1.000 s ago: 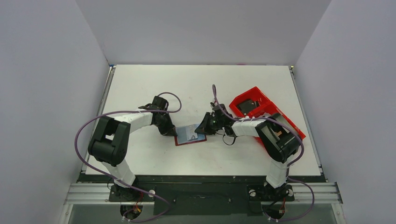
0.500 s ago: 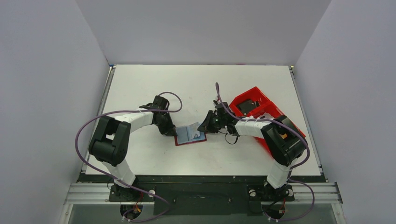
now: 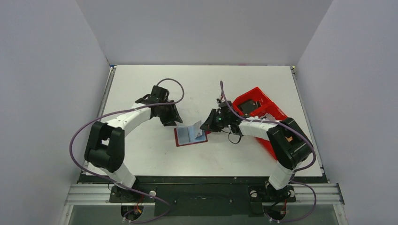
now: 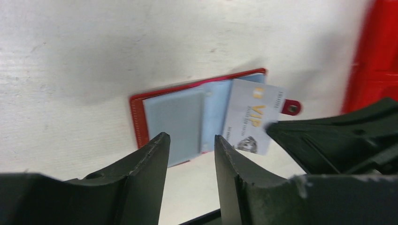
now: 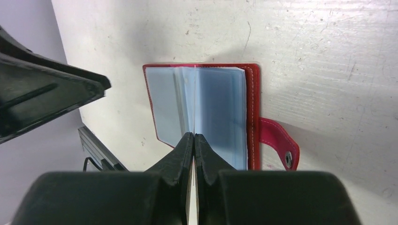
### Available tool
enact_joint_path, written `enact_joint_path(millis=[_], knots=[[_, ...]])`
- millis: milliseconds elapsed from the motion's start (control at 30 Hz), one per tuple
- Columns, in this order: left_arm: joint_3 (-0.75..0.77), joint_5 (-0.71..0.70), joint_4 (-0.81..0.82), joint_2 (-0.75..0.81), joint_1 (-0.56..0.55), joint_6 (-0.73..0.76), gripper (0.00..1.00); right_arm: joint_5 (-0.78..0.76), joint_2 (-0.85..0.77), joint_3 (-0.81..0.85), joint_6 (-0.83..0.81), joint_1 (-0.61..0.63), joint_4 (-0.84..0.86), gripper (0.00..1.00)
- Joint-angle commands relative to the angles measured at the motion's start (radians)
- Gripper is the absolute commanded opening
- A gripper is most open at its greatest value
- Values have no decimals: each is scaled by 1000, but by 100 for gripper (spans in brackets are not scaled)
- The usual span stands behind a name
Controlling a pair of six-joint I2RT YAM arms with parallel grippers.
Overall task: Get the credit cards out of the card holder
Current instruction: Remove the credit card from the card holder, then place the credit card in the storage box.
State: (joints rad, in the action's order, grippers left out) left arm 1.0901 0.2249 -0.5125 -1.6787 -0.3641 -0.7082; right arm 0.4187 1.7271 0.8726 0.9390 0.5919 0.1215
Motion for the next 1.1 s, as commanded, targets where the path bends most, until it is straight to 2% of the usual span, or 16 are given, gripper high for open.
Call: enact_joint_path(millis=[0,200,467,767,933,1067], knots=[[50,141,32,104,31,17,39,26,-88,15,13,-18,35,0],[-27,361,188,169,66,-32,45,105,-149,-14,100,-46,126,0],[-94,532,357,215,70,-119,47,203,-196,-60,255,-69,340,0],[-125,597,450,223,70,-166,47,241,-216,-97,365,-74,491,0],[-126,602,461,223,70,-174,46,244,-225,-108,380,-75,509,0],[-135,623,495,224,70,-204,42,243,-229,-107,380,-73,506,0]])
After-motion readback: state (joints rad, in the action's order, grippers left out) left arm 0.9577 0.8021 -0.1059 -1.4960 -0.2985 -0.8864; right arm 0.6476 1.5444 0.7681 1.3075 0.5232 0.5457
